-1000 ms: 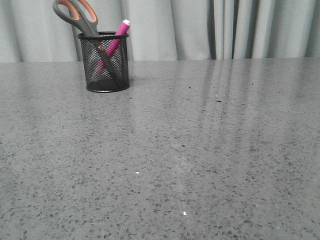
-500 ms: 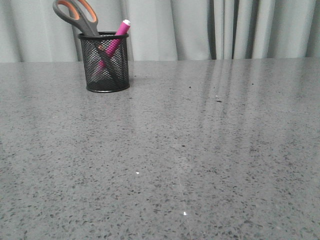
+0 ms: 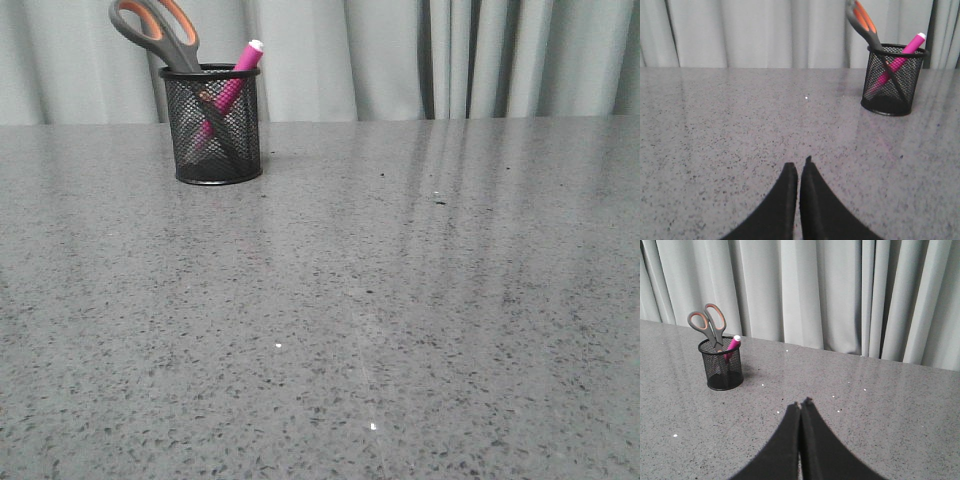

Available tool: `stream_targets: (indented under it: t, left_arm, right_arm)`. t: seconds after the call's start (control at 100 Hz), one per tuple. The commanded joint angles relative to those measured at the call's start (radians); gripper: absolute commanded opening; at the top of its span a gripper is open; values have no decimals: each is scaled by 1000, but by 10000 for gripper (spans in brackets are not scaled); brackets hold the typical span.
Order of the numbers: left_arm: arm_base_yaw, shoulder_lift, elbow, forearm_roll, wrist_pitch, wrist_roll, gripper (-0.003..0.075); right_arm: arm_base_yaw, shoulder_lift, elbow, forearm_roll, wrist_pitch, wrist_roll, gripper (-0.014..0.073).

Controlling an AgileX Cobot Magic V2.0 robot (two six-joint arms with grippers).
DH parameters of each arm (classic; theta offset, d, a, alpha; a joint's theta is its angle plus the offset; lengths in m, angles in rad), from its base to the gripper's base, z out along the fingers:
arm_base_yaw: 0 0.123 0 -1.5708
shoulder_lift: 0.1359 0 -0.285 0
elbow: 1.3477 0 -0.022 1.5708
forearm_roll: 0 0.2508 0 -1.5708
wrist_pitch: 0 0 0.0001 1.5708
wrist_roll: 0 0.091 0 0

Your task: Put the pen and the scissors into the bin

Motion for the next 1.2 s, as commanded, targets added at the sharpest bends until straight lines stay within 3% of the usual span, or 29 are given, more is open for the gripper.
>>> stream_targets:
  t: [0.0, 0.14, 1.03, 1.19]
  left_arm:
    - [16, -19, 42, -6, 26, -36, -12]
    - [41, -62, 42, -15, 205, -36, -12]
    - [60, -60, 42, -42, 211, -36, -12]
    - [60, -60, 42, -42, 211, -36, -12]
  right_arm:
    - [2, 9, -21, -17, -79, -4, -69]
    - [2, 9, -21, -17, -79, -4, -69]
    - [0, 9, -16, -17, -73, -4, -69]
    - [-63, 5, 59, -107, -72, -4, -69]
